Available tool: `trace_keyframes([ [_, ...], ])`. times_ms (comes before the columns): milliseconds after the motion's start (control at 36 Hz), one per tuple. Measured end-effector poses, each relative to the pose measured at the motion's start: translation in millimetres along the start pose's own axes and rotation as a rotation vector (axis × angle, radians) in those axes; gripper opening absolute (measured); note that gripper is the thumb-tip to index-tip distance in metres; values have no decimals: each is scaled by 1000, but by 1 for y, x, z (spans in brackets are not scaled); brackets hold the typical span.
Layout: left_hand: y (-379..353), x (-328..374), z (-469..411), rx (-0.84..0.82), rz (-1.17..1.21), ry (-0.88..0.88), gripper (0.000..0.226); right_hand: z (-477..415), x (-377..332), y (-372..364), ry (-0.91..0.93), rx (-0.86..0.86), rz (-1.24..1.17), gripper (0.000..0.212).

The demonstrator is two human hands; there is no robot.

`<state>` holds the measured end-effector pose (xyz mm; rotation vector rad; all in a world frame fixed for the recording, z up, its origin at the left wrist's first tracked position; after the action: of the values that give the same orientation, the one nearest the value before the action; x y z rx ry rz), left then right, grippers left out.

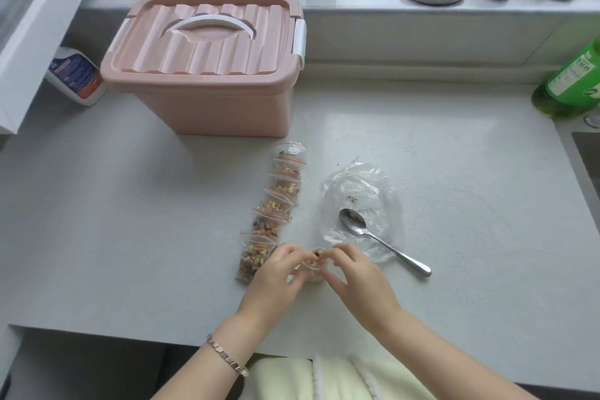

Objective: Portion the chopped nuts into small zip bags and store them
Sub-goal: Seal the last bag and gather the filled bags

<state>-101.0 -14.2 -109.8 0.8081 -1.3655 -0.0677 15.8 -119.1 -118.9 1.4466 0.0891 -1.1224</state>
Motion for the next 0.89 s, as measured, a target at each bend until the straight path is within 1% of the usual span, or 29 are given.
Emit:
trace_keyframes([
  [56, 0, -1, -1, -10, -48, -33, 14, -4, 5, -1, 10, -32, 6, 19],
  [111, 0, -2, -3, -19, -79, -42, 3, -6, 7, 1, 37, -27, 19, 13],
  [222, -3, 1, -4, -35, -66, -68, 11, -5, 9, 8, 101, 31, 55, 9],
  [306, -8, 4, -3, -41, -35, -82, 16, -1, 9, 15, 131, 63, 29, 5],
  [389, -13, 6, -1, 42, 4, -108, 15, 4, 15, 18, 83, 38, -61, 8],
  [472, -17, 9, 1, 111, 4, -134, 15, 6, 19, 22, 24, -1, -130, 6],
  [556, -22, 14, 0, 117, 35, -100, 19, 7, 21, 26, -29, -36, -175, 8],
  [639, -21, 19, -4, 81, 46, -9, 12, 7, 20, 34, -79, -61, -245, 11],
  [667, -21, 21, -6, 42, 63, 30, 14, 7, 20, 37, -87, -64, -266, 12],
  [722, -22, 25, -9, -74, 113, 107, 38, 8, 18, 42, -100, -70, -285, 15],
  [750, -22, 27, -11, -124, 118, 116, 44, 8, 17, 44, -107, -72, -287, 16],
  [778, -23, 30, -13, -155, 117, 102, 42, 8, 15, 46, -113, -73, -292, 17],
  [806, -22, 33, -14, -162, 123, 82, 35, 9, 13, 49, -116, -71, -296, 18],
  [861, -19, 39, -16, -122, 189, 77, 19, 9, 7, 56, -117, -74, -329, 24],
  [889, -16, 42, -17, -81, 241, 86, 16, 9, 4, 61, -121, -79, -365, 28],
])
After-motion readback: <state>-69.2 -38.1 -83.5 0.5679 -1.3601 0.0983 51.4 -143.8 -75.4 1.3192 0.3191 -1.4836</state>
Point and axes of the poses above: each hand's wrist, its own z-axis away from the middle knuckle, its own y-axis out of the back of the hand, x = y × z, the point moved 2 cm from there along -z, towards the middle knuckle, and after that the axes turned 13 degrees about -y, right-handed, at the moved point
